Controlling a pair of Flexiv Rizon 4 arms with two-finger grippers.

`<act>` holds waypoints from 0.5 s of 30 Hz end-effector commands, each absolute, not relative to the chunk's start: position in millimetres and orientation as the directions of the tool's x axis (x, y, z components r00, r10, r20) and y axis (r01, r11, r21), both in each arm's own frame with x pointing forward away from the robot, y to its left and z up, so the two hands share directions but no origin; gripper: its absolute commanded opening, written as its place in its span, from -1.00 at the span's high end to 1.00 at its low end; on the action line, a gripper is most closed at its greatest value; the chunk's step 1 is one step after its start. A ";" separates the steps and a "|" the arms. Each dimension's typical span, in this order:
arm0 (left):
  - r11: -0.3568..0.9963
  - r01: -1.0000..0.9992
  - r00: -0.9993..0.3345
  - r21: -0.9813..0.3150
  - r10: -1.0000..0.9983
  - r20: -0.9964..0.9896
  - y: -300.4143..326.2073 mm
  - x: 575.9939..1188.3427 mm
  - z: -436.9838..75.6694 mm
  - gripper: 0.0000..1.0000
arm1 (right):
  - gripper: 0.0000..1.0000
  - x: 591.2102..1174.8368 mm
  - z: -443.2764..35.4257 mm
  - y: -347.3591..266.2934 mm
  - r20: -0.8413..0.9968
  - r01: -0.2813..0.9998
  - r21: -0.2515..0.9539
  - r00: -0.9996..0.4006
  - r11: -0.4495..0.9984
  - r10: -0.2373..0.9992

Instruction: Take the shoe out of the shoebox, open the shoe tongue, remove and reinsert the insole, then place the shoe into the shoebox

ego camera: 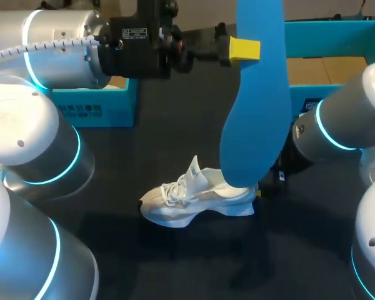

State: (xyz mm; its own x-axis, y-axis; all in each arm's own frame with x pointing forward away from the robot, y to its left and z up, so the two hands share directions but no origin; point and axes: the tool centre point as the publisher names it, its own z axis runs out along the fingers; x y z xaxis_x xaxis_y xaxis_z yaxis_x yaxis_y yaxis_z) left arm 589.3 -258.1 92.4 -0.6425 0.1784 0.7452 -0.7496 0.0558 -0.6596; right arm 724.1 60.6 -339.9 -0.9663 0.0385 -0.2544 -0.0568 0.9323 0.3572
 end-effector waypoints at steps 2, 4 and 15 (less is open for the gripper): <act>0.054 -0.750 -0.642 -0.659 0.177 0.746 -259.8 588.6 91.5 1.00 | -1.00 725.2 -335.2 66.2 -0.240 -0.031 0.233 -0.970 0.972 0.026; 0.054 -0.750 -0.642 -0.659 0.177 0.746 -259.8 588.6 91.5 1.00 | -1.00 724.6 -334.0 65.9 -0.227 -0.034 0.232 -0.974 0.972 0.020; 0.054 -0.750 -0.642 -0.659 0.177 0.746 -259.8 588.6 91.5 1.00 | -1.00 715.0 -334.2 62.2 -0.142 0.017 0.189 -0.989 0.982 0.044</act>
State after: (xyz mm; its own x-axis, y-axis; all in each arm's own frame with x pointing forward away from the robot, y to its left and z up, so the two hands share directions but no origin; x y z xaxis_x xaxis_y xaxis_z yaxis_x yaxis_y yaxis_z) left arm 589.1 -257.8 92.5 -0.6426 0.1781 0.7452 -0.7495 0.0558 -0.6597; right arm 716.0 60.1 -337.0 -0.9891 0.0431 -0.1405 0.0102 0.9738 0.2273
